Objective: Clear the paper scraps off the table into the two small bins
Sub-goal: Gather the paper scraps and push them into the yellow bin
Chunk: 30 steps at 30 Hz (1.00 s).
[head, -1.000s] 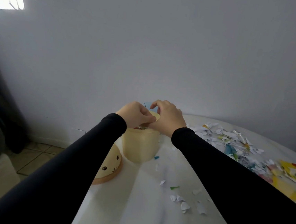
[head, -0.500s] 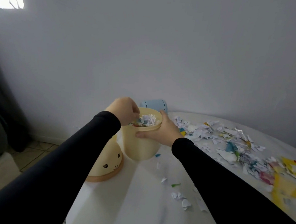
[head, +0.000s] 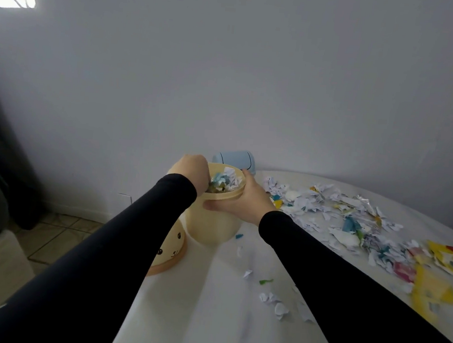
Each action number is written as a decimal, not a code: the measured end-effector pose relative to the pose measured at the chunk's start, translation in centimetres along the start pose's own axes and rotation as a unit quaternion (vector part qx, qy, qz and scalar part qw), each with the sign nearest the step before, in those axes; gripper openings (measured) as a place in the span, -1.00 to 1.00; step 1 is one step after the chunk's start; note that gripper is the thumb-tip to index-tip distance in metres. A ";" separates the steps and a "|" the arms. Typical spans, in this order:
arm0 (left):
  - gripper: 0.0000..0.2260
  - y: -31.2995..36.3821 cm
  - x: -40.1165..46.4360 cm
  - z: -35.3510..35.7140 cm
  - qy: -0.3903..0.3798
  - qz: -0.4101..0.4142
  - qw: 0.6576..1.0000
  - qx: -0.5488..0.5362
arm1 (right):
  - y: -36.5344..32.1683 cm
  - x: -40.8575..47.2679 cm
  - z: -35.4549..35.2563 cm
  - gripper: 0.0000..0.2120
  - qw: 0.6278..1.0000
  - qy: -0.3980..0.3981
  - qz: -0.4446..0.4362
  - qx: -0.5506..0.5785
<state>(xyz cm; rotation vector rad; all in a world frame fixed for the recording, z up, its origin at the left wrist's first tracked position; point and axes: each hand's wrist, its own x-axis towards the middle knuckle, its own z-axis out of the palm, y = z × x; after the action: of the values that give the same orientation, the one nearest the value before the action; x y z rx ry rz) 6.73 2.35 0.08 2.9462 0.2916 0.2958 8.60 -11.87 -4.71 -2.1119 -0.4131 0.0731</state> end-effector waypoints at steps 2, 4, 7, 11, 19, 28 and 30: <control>-0.81 -0.4 -0.4 0.0 0.037 -0.001 0.998 -0.049 | 0.0 0.1 0.0 0.16 1.000 -0.006 0.005 -0.005; -0.80 -0.3 -1.7 0.0 0.088 0.009 0.991 -0.103 | 0.1 0.0 -0.2 0.21 1.000 -0.009 0.007 -0.016; -0.73 1.0 -4.2 0.6 0.184 0.060 0.973 -0.124 | 0.5 -0.9 -0.6 0.27 1.000 -0.016 0.002 -0.014; -0.65 3.3 -7.6 2.4 0.289 0.155 0.939 -0.105 | 2.0 -3.5 -1.4 -0.09 0.998 -0.003 -0.010 -0.067; -0.69 5.4 -11.0 11.9 0.067 0.144 0.981 -0.110 | 6.2 -13.4 1.1 -0.55 0.940 0.003 0.032 -0.338; -0.66 6.7 -9.9 14.5 0.028 0.079 0.996 -0.020 | 9.0 -14.0 -0.9 -0.63 0.926 0.028 0.050 -0.374; -0.71 6.5 -9.8 14.3 0.030 0.097 0.993 -0.052 | 9.2 -13.9 -1.6 -0.67 0.935 0.039 0.063 -0.346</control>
<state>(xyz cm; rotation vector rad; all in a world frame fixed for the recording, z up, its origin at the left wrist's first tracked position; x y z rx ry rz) 1.47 -8.03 -14.32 2.8685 -0.0042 0.4127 -1.68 -22.16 -12.97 -2.8257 -0.2738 -0.0994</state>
